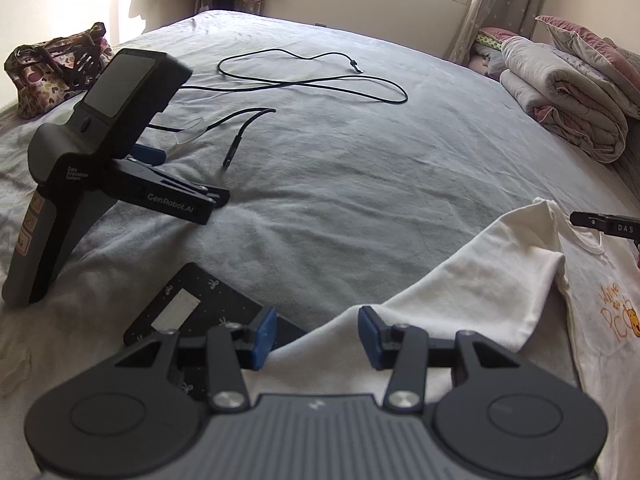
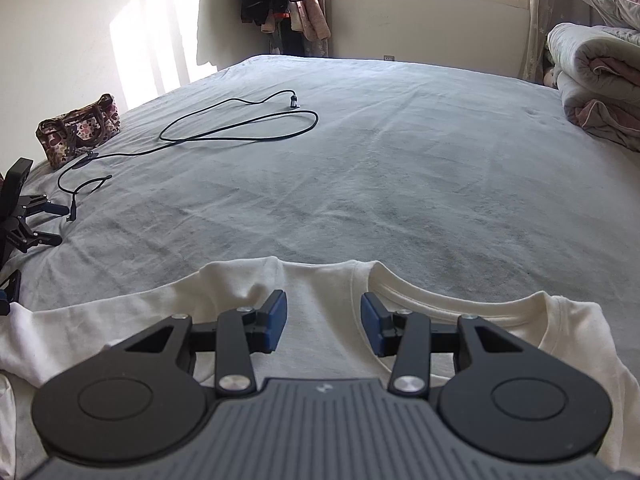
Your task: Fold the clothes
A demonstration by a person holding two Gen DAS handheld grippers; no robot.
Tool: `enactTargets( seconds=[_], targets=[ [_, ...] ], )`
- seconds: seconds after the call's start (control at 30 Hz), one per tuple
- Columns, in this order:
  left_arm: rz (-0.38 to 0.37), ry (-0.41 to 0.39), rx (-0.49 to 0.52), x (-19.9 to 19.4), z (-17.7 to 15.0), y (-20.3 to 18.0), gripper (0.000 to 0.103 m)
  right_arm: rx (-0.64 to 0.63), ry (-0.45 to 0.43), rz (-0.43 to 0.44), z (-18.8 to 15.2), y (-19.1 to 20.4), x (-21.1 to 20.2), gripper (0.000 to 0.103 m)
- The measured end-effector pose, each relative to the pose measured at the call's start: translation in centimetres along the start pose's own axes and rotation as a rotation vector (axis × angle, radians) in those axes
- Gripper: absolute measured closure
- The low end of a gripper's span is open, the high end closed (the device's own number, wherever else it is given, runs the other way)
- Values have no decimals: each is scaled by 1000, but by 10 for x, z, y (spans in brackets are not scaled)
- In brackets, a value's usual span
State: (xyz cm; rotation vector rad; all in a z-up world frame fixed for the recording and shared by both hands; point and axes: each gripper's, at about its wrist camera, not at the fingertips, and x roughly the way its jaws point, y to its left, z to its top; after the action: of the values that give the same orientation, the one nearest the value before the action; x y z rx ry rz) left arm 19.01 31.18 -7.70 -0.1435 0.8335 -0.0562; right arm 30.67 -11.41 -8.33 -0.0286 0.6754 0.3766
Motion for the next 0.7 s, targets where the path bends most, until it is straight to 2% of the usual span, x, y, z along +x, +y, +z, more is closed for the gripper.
enactTargets(
  seconds=[0.23,0.37,0.47,0.63,0.7],
  targets=[
    [104,-4,-135,-28,-26,28,57,8,2,-3,-2,3,2,58],
    [98,-75,-151,-29,-31,29,59,13,8,-11,-1,5,3,58],
    [88,-75,-139,-20,-29,25,60,11,10,-18,0,6,3,58],
    [124,-67,-135,-13,-34,18,70,6,13,-31,3,9,3,58],
    [166,-72,-122,-13,-36,15,82,22,7,-33,5,9,2,58]
  ],
)
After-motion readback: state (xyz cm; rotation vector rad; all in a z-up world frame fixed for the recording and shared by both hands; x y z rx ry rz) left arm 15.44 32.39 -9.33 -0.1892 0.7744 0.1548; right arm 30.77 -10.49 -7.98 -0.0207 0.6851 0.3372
